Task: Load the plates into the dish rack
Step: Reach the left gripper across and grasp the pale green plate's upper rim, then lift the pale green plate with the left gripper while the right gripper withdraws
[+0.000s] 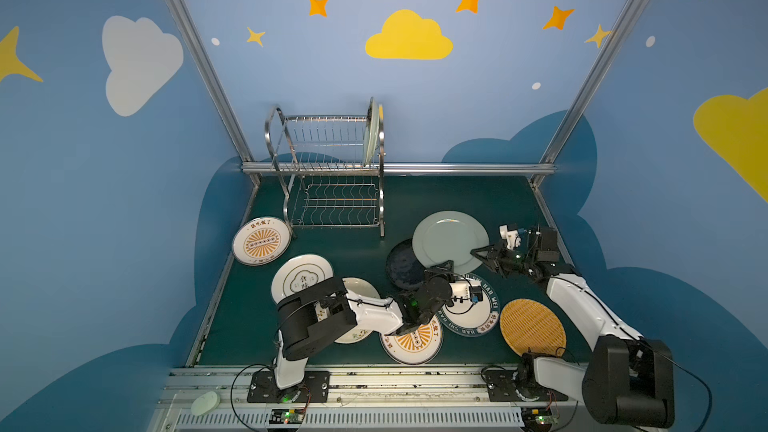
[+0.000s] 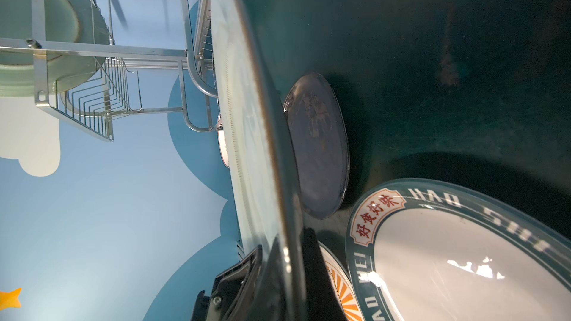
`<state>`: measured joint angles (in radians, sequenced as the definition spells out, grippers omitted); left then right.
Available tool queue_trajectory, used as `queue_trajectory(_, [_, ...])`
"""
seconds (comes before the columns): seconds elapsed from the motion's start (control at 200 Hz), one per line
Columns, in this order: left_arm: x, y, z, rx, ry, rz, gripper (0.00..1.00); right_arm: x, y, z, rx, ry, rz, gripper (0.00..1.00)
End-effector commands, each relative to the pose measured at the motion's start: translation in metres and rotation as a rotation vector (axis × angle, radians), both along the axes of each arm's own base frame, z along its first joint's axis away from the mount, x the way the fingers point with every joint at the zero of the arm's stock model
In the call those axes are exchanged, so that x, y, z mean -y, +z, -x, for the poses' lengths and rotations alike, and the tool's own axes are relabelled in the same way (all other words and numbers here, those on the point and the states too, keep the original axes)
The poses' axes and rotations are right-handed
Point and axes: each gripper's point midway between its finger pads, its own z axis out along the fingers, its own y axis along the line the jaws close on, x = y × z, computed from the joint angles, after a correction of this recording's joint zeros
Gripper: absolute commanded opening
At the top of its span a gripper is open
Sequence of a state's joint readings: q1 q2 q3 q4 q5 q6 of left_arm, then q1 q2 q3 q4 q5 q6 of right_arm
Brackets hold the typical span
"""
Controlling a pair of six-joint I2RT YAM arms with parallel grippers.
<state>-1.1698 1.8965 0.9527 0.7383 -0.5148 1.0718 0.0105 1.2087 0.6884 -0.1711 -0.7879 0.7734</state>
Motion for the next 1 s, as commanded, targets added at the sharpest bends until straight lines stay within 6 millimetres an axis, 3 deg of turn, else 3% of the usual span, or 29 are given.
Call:
queue_trajectory(0.0, [0.003,0.022,-0.011,0.058,0.048,0.062,0.31,-0.011,0.045,-0.01,0.146,0.069,-0.052,0.0])
queue_trajectory(0.11, [0.003,0.028,-0.015,0.072,0.075,0.074,0.14,-0.012,0.044,-0.01,0.146,0.072,-0.05,0.0])
queue_trajectory(0.295, [0.004,0.044,-0.015,0.091,0.092,0.117,0.04,-0.014,0.042,-0.01,0.143,0.081,-0.043,0.0])
queue_trajectory(0.741, [0.002,0.053,0.004,0.126,0.06,0.121,0.04,-0.018,0.036,-0.011,0.135,0.093,-0.025,0.0])
queue_trajectory(0.996, [0.003,0.055,0.014,0.146,0.036,0.109,0.04,-0.019,0.035,-0.012,0.134,0.093,-0.018,0.2])
